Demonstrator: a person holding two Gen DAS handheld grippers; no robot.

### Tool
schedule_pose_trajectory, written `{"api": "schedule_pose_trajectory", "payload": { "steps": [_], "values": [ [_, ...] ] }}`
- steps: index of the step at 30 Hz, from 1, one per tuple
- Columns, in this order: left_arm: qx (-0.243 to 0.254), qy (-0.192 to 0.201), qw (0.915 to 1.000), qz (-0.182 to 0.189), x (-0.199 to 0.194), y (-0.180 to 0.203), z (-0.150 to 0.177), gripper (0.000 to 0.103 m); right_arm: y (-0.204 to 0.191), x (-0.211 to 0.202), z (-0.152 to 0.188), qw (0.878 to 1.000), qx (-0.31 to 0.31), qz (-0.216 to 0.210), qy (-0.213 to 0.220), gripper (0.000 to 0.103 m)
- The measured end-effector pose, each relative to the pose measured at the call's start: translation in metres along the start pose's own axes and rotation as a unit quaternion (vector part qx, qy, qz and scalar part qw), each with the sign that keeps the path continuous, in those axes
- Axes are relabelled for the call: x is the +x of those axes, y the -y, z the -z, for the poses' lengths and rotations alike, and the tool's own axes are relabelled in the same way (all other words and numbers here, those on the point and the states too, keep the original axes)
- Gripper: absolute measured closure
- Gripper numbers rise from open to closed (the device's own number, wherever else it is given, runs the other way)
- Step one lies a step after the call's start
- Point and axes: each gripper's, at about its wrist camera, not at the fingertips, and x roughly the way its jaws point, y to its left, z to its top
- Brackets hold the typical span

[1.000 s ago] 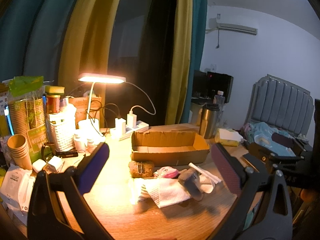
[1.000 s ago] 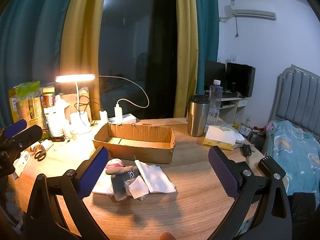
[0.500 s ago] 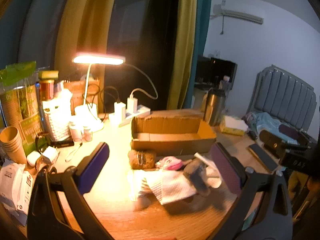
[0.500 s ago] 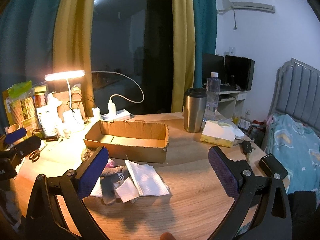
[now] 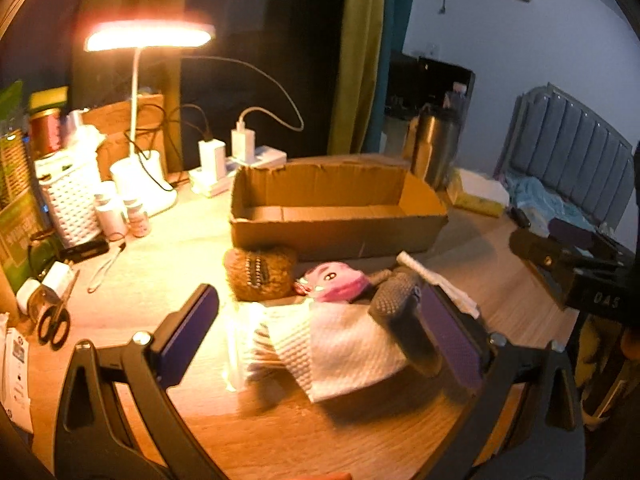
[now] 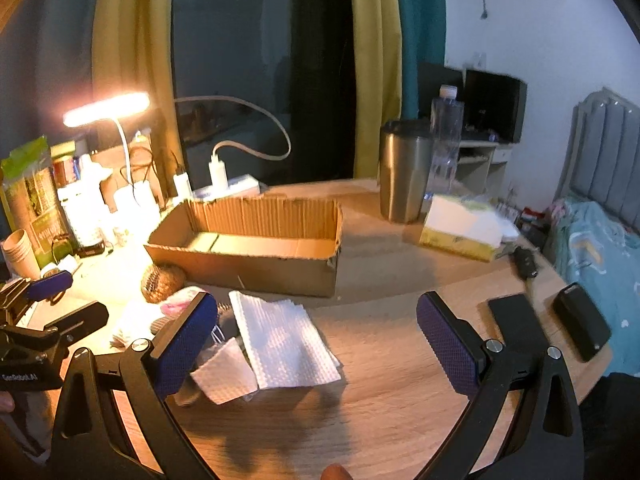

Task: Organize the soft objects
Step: 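Grasp the white paper towel with the right tool while the left tool grasps the grey dotted sock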

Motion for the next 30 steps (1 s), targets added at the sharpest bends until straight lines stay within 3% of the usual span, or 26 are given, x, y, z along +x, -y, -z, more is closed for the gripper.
{"api": "schedule_pose_trajectory", "payload": {
  "steps": [8, 12, 20, 23, 28, 30],
  "values": [
    [0.017, -0.023, 0.9996, -0.007, 0.028, 0.014, -0.004, 0.001, 0.005, 0.042, 0.008, 0.998, 0.004, -0.052, -0.044, 0.002],
    [0.02, -0.033, 0.9992, -0.012, 0.038, 0.019, -0.006, 0.001, 0.006, 0.063, 0.011, 0.995, 0.006, -0.072, -0.072, 0.018],
    [0.043, -0.049, 0.9977, -0.017, 0.052, 0.041, -0.007, 0.002, 0.008, 0.088, 0.015, 0.984, 0.007, -0.141, -0.104, 0.019],
    [0.047, -0.059, 0.9969, -0.022, 0.057, 0.045, -0.006, 0.011, 0.006, 0.098, 0.016, 0.981, 0.006, -0.155, -0.116, 0.031],
    [0.055, -0.071, 0.9956, -0.026, 0.066, 0.053, -0.007, 0.012, 0.008, 0.107, 0.019, 0.975, 0.012, -0.18, -0.132, 0.052],
    [0.06, -0.072, 0.9953, -0.026, 0.068, 0.057, -0.008, 0.012, 0.011, 0.11, 0.019, 0.972, 0.019, -0.193, -0.136, 0.07]
  ]
}}
